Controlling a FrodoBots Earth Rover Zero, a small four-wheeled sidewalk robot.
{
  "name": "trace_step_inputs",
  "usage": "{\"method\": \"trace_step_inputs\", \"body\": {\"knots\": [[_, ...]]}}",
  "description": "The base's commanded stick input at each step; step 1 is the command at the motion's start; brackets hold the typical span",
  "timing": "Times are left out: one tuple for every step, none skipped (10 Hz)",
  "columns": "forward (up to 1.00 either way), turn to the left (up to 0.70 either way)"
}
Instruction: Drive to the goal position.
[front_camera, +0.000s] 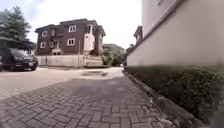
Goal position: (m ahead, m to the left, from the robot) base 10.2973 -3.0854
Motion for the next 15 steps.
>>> {"method": "trace_step_inputs", "body": {"knots": [[0.70,0.03],[0.70,0.03],[0.70,0.03],[0.70,0.03],[0.70,0.03],[0.70,0.03],[0.70,0.03],[0.70,0.03],[0.70,0.03],[0.70,0.03],[0.70,0.03],[0.70,0.03],[0.70,0.03],[0.70,0.03],[0.70,0.03]]}}
